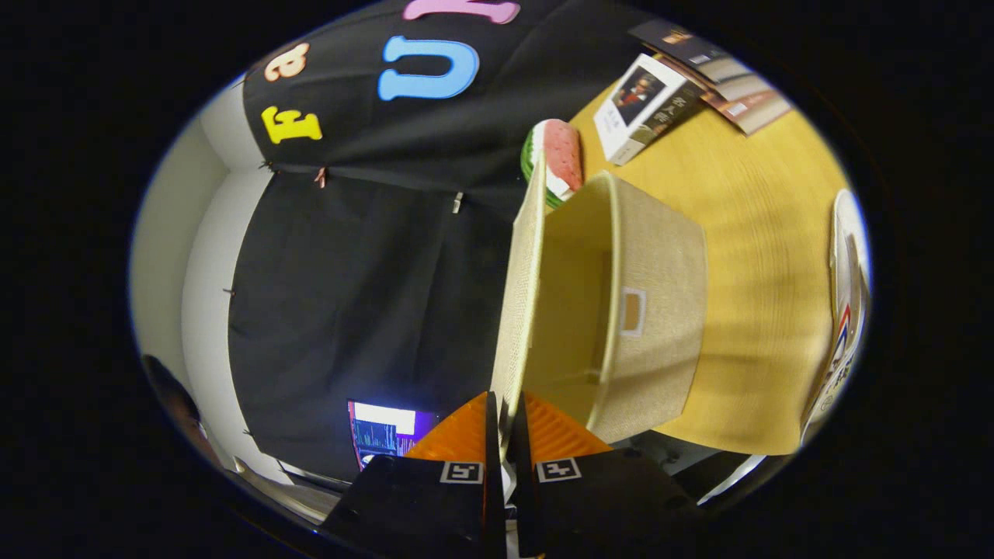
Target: Open the storage box then place both shoes into the box .Put the left shoe in first, then the right shoe, with the right side of both shoes facing outward in a uniform manner.
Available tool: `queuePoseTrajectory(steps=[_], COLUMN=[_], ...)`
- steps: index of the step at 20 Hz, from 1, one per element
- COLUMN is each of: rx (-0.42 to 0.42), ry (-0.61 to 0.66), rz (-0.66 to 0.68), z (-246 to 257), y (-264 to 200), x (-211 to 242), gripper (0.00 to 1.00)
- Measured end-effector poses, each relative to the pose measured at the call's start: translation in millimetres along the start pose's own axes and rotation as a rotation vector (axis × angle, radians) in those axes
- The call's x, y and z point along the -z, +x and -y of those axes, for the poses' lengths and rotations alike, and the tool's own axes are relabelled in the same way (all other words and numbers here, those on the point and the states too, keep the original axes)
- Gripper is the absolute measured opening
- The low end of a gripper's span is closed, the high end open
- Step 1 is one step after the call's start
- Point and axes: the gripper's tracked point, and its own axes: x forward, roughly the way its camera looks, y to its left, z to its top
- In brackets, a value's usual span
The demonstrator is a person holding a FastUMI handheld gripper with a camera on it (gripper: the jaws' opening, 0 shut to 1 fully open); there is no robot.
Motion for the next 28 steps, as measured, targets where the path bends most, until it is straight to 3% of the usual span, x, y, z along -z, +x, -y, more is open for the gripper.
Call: queuePoseTrajectory(steps=[3, 7, 13, 14, 15, 18, 20, 28], rx=[-0.045, -0.046, -0.036, -0.035, -0.035, -0.063, -0.056, -0.089], ry=[-0.118, -0.269, -0.307, -0.307, -0.306, -0.329, -0.320, -0.266], rz=[-0.025, -0.058, -0.080, -0.087, -0.096, -0.092, -0.096, -0.064], z=[-57, -105, -130, -132, -134, -139, -137, -146], y=[19, 59, 118, 125, 130, 142, 150, 160], x=[-5, -6, -2, -1, 3, 8, 10, 2], gripper=[0.10, 0.13, 0.19, 0.36, 0.37, 0.81, 0.93, 0.97])
